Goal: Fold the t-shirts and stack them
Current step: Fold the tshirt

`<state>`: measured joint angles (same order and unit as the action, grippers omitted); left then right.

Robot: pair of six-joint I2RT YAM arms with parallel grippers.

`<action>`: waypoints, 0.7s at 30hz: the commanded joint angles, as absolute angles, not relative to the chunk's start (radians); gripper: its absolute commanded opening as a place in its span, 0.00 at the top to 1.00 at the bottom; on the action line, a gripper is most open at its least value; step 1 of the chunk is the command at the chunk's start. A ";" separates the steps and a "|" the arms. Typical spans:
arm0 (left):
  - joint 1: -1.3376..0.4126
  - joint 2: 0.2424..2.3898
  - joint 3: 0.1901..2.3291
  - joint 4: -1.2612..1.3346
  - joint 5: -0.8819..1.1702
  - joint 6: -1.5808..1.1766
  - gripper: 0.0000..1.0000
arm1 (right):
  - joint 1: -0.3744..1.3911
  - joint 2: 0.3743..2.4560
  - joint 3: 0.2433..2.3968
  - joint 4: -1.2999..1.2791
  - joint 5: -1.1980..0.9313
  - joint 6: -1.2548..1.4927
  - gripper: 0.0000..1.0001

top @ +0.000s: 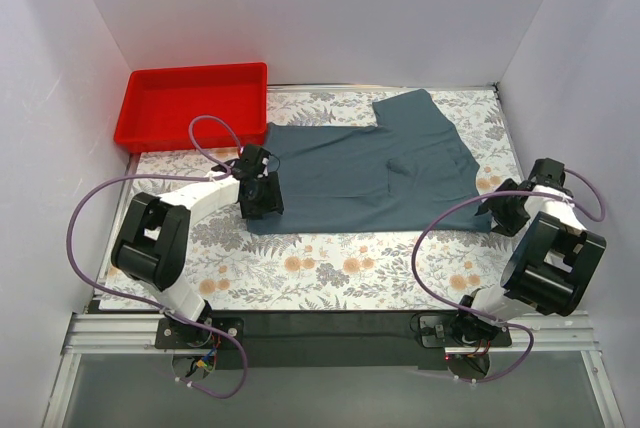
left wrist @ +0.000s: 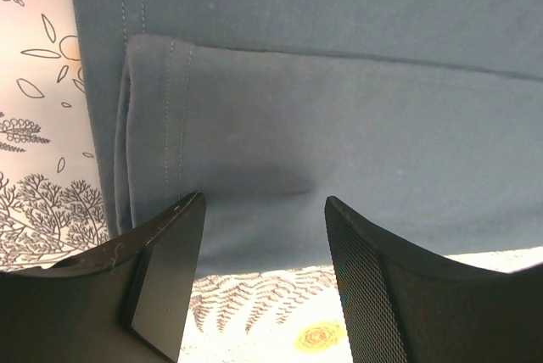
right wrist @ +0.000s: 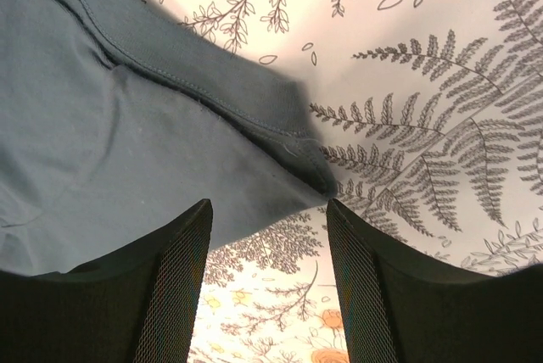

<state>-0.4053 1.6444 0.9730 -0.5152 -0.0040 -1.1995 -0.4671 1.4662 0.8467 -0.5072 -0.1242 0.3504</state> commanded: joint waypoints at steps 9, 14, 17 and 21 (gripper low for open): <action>-0.391 1.660 0.916 -0.488 -0.014 -1.178 0.45 | -0.494 1.505 0.747 -0.330 -0.138 0.390 0.53; -0.376 1.651 0.891 -0.506 -0.017 -1.187 0.45 | -0.526 1.490 0.727 -0.324 -0.123 0.387 0.73; -0.361 1.646 0.877 -0.544 -0.015 -1.193 0.46 | -0.561 1.459 0.724 -0.354 -0.098 0.385 0.96; -0.350 1.641 0.873 -0.621 0.055 -1.190 0.46 | -0.606 1.434 0.739 -0.438 -0.052 0.370 0.99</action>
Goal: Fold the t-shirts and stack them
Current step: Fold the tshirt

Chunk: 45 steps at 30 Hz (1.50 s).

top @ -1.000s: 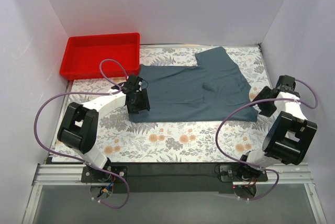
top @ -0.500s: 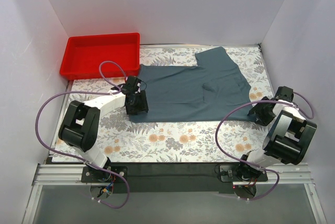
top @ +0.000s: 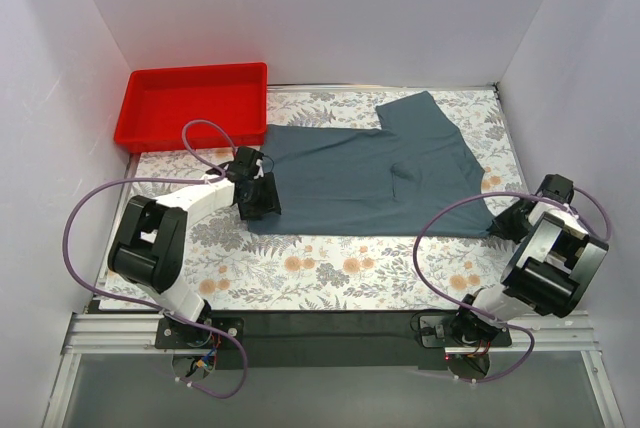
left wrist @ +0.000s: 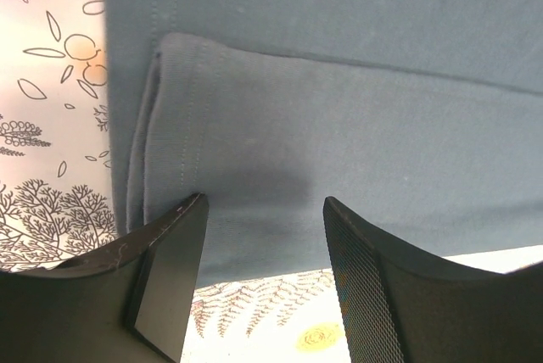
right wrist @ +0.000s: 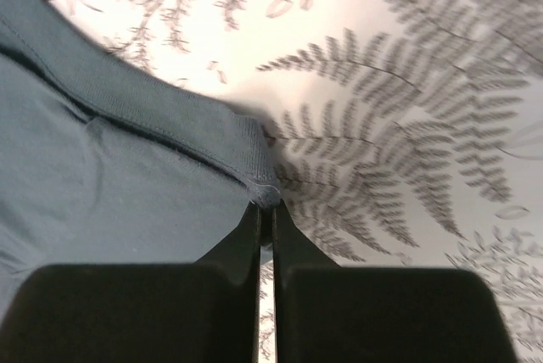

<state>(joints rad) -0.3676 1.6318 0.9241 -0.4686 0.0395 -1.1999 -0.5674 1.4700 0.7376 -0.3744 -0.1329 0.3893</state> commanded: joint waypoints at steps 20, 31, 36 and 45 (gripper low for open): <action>-0.350 1.460 0.871 -0.848 0.094 -1.258 0.41 | -0.559 1.342 0.756 -0.589 0.020 0.327 0.78; -0.350 1.485 1.109 -0.713 -0.002 -1.224 0.37 | -0.338 1.364 1.049 -0.578 0.006 0.197 0.62; -0.350 1.598 1.146 -0.644 0.090 -1.198 0.37 | -0.210 1.500 1.167 -0.493 -0.213 0.144 0.62; -0.350 1.644 1.167 -0.632 0.084 -1.190 0.38 | -0.020 1.716 1.197 -0.299 -0.411 0.256 0.74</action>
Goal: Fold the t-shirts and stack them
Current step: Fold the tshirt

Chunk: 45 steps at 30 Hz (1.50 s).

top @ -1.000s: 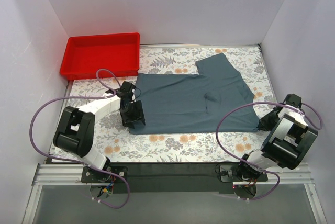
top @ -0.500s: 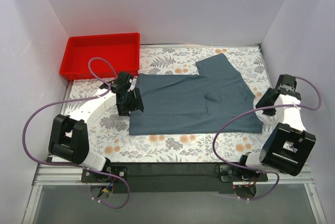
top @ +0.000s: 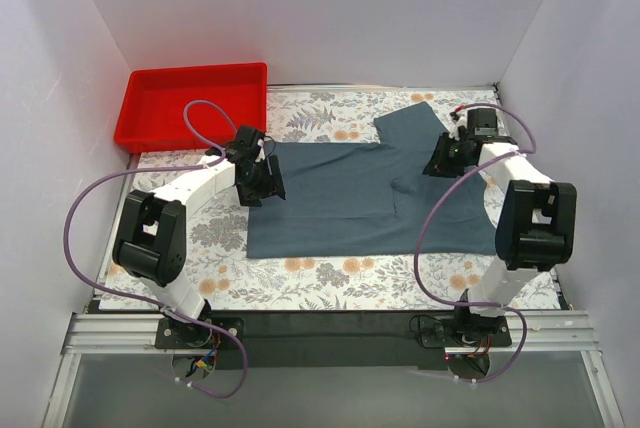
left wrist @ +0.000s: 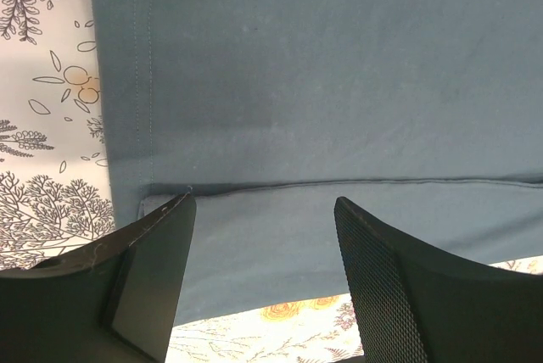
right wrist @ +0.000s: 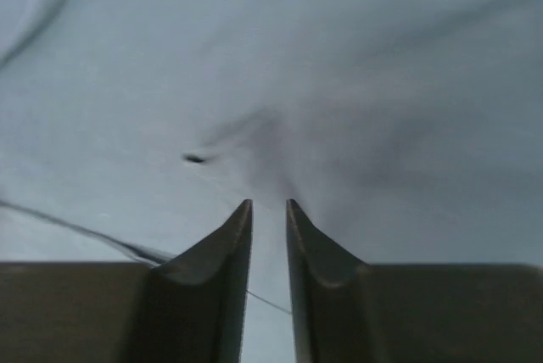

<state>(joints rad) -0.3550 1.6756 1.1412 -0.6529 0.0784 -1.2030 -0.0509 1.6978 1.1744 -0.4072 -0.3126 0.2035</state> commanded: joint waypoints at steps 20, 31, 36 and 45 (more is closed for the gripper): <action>-0.348 1.606 1.100 -0.591 0.046 -1.181 0.39 | 0.064 1.882 1.285 -0.204 -0.376 0.301 0.75; -0.350 1.765 1.371 -0.500 -0.075 -0.991 0.37 | -0.087 1.769 1.405 -0.261 -0.181 0.113 0.44; -0.350 1.827 1.437 -0.515 -0.045 -0.998 0.37 | -0.150 1.784 1.392 -0.299 -0.210 0.147 0.48; -0.385 1.681 1.260 -0.618 -0.002 -1.077 0.37 | -0.158 1.646 1.183 -0.417 -0.115 0.239 0.48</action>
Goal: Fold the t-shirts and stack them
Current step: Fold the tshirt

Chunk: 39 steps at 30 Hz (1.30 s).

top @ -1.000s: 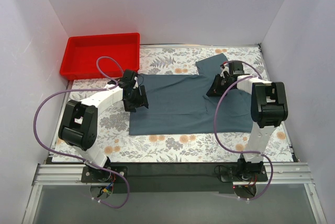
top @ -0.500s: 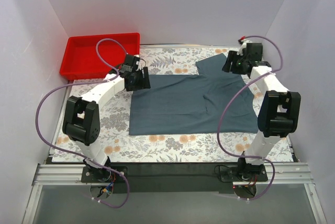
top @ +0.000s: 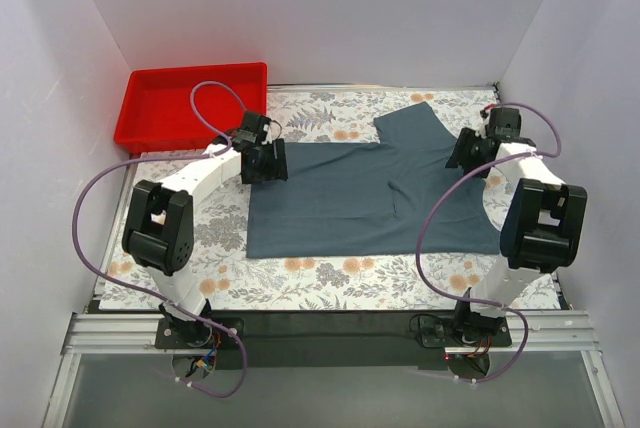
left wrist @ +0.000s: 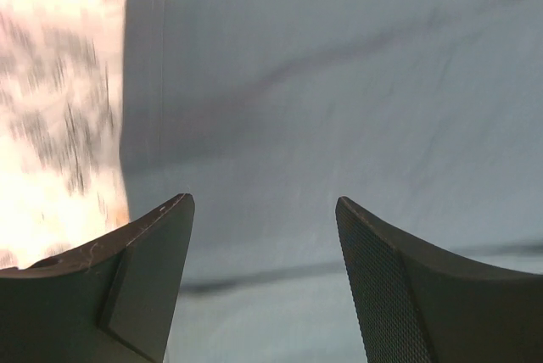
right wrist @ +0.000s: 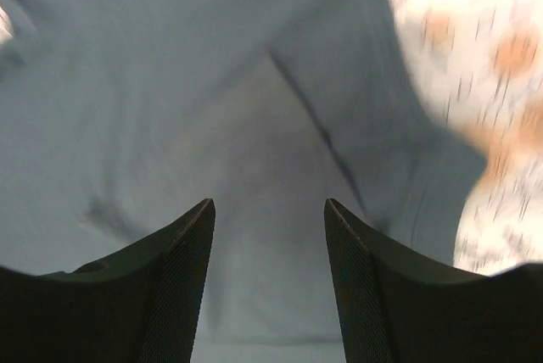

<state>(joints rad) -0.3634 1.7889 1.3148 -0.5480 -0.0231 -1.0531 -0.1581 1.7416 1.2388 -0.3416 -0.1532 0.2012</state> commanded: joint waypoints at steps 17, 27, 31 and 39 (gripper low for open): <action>-0.518 1.575 1.040 -0.660 0.060 -1.169 0.37 | -0.072 1.370 0.825 -0.558 -0.106 0.219 0.47; -0.535 1.582 1.062 -0.601 -0.016 -1.085 0.38 | 0.142 1.437 0.948 -0.492 -0.319 0.014 0.51; -0.522 1.565 1.032 -0.594 -0.086 -1.098 0.42 | 0.241 1.552 1.051 -0.489 -0.388 -0.069 0.51; -0.430 1.565 1.002 -0.554 -0.081 -1.075 0.42 | 0.348 1.727 1.198 -0.480 -0.489 -0.159 0.54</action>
